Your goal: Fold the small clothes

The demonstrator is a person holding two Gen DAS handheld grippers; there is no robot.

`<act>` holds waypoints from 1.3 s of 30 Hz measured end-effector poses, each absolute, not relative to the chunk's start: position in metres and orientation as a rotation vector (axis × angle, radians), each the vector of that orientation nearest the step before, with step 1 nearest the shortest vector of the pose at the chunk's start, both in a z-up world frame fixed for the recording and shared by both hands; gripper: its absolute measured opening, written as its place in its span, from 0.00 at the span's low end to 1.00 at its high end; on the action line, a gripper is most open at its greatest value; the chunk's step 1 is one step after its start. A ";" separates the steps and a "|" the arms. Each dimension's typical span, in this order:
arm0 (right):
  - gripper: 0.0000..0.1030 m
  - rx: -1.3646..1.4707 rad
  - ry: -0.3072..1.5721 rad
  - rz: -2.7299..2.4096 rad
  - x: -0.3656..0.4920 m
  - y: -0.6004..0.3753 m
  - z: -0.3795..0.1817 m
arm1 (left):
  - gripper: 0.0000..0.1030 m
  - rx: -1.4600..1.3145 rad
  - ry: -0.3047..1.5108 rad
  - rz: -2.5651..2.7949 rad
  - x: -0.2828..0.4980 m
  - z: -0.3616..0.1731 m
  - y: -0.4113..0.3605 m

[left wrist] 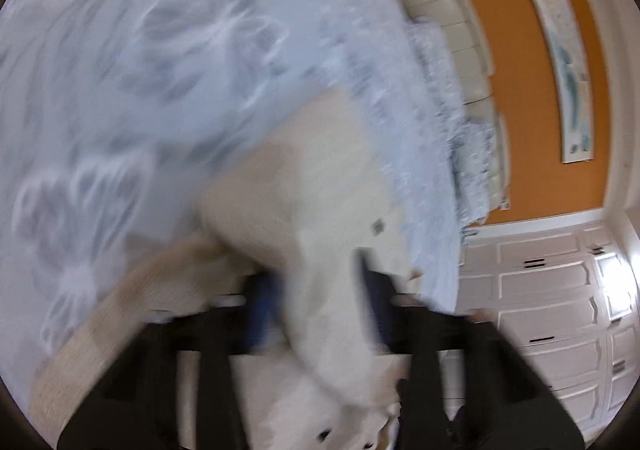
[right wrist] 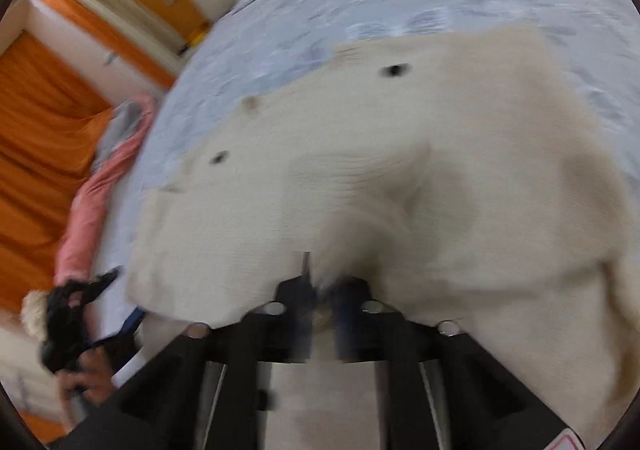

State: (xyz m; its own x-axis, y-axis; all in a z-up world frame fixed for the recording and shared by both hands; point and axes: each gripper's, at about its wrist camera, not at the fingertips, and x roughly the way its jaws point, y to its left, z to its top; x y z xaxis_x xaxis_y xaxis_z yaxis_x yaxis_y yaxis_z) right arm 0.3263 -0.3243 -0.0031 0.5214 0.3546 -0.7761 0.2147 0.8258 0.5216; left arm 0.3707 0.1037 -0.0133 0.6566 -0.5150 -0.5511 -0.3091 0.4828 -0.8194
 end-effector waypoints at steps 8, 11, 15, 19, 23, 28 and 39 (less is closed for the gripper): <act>0.07 0.486 0.603 0.149 0.318 -0.351 0.136 | 0.13 -0.788 0.808 -0.199 0.384 0.025 0.069; 0.06 0.425 0.914 -0.021 0.344 -0.371 0.037 | 0.08 -0.695 0.986 -0.135 0.386 -0.027 0.050; 0.06 0.585 0.922 -0.041 0.327 -0.395 0.008 | 0.08 -0.680 0.960 -0.120 0.375 -0.029 0.057; 0.06 0.579 0.853 -0.032 0.316 -0.395 0.018 | 0.08 -0.645 0.985 -0.111 0.376 -0.037 0.061; 0.07 0.634 1.023 -0.057 0.322 -0.402 -0.033 | 0.10 -0.630 0.999 -0.127 0.366 -0.038 0.066; 0.15 0.521 0.856 -0.216 0.296 -0.385 0.032 | 0.12 -0.523 0.888 -0.178 0.344 0.017 0.054; 0.03 0.265 1.082 0.098 0.380 -0.231 -0.012 | 0.19 -0.351 1.061 -0.067 0.389 -0.022 0.037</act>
